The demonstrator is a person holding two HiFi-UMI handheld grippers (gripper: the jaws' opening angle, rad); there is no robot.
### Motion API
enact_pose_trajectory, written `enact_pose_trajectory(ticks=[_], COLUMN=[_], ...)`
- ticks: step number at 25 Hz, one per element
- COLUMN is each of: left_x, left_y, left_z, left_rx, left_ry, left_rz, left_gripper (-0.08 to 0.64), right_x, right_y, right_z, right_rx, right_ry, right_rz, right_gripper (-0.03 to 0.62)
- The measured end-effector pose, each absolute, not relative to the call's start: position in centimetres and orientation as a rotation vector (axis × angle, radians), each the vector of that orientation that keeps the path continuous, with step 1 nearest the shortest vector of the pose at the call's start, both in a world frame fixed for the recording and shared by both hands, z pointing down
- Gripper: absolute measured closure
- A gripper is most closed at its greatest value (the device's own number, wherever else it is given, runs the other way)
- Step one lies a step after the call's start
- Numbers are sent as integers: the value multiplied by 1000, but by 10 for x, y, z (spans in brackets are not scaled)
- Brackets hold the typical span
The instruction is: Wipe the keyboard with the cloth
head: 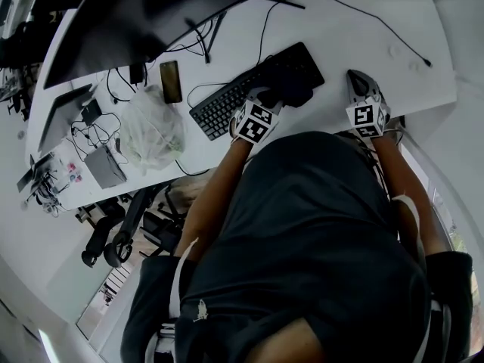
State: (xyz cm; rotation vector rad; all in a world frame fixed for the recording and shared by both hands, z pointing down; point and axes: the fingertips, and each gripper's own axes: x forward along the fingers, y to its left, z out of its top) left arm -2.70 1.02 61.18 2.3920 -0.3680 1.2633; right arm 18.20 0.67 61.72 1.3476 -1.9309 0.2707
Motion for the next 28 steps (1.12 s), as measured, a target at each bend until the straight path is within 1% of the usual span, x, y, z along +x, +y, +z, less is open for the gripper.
enact_pose_trajectory(ticks=[5, 9, 12, 16, 22, 25, 28], left_x=[-20, -15, -15, -18, -7, -7, -11], left_y=[-4, -36, -48, -35, 31, 25, -10], left_z=[607, 592, 599, 604, 607, 607, 599], left_rx=[2411, 2432, 2418, 2420, 2427, 2415, 2463], left_ry=[-297, -416, -458, -419, -248, -269, -342], left_rz=[1294, 1221, 1201, 1222, 1251, 1215, 1212], left_gripper=[470, 469, 469, 469, 469, 469, 469], right_x=[181, 182, 182, 182, 185, 186, 185], right_y=[10, 8, 7, 7, 6, 5, 5], right_z=[619, 618, 618, 621, 619, 618, 619], right_rx=[1353, 1353, 1359, 1367, 1386, 1387, 1394], right_ry=[-1928, -1928, -1924, -1918, -1906, -1906, -1906], right_rz=[276, 275, 275, 280, 286, 285, 285], right_gripper=[583, 583, 583, 583, 583, 583, 583])
